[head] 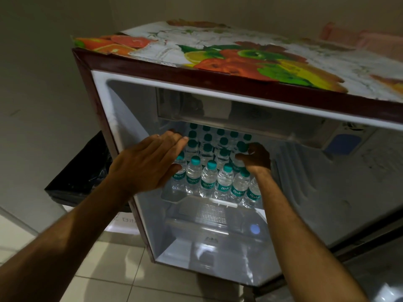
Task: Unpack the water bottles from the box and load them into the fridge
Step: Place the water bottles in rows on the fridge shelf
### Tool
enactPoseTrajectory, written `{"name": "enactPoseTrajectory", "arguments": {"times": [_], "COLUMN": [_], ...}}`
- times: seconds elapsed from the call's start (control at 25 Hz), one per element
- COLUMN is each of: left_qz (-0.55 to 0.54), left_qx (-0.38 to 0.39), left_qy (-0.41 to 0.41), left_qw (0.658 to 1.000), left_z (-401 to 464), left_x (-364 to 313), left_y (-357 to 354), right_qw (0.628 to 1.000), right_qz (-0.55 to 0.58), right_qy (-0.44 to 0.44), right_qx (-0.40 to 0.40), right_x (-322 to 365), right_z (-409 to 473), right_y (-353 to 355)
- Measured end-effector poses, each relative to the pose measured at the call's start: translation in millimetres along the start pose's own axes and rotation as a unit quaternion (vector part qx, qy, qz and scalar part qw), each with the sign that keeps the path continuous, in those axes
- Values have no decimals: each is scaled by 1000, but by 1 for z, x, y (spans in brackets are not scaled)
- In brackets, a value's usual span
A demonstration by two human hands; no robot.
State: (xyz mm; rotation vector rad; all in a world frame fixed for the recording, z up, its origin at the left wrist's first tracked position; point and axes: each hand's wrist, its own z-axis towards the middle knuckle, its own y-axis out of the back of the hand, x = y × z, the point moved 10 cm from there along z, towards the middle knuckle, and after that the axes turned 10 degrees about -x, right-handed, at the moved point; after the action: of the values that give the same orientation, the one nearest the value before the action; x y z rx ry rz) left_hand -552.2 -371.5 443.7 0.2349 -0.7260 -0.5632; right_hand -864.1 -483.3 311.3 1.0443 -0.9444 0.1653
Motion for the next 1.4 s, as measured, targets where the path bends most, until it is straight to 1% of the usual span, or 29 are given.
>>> {"name": "enactPoseTrajectory", "arguments": {"times": [0.2, 0.32, 0.48, 0.68, 0.72, 0.76, 0.8, 0.88, 0.92, 1.0, 1.12, 1.16, 1.24, 1.32, 1.4], "left_qz": [4, 2, 1, -2, -5, -3, 1, -6, -16, -32, -72, -97, -123, -142, -168], "left_qx": [3, 6, 12, 17, 17, 19, 28, 65, 89, 118, 126, 125, 122, 156, 218], "left_qy": [0, 3, 5, 8, 8, 10, 16, 36, 45, 69, 140, 164, 216, 284, 344], "left_qw": [1000, 1000, 1000, 1000, 1000, 1000, 999, 997, 995, 990, 979, 974, 961, 935, 898], "left_z": [2, 1, -1, -2, 0, -1, -3, -7, -8, -8, -24, -40, -82, -138, -199], "left_x": [-1, -2, 0, -2, -2, -1, 0, 2, 3, 5, -3, -15, -42, -70, -102], "left_y": [-1, -1, -3, -3, -3, -4, -6, -13, -17, -23, -23, -21, -10, 6, 26], "right_qw": [994, 990, 990, 991, 993, 996, 999, 997, 993, 987, 975, 971, 968, 966, 963], "right_qz": [-73, -111, -117, -82, -71, -57, -39, 28, 75, 143, 187, 203, 229, 228, 213], "right_qy": [15, 14, 10, 10, 9, 12, 21, 39, 42, 56, 118, 124, 102, 80, 67], "right_qx": [82, 80, 79, 102, 94, 66, 21, -65, -79, -56, -14, -2, 33, 88, 149], "right_x": [-5, -9, -9, -3, 1, 7, 15, 31, 38, 49, 56, 52, 36, 19, 2], "right_z": [2, 1, 1, -3, -5, -9, -15, -43, -62, -104, -161, -178, -211, -248, -286], "right_y": [-22, -25, -28, -23, -18, -11, 0, 19, 21, 12, -8, -16, -34, -57, -80]}}
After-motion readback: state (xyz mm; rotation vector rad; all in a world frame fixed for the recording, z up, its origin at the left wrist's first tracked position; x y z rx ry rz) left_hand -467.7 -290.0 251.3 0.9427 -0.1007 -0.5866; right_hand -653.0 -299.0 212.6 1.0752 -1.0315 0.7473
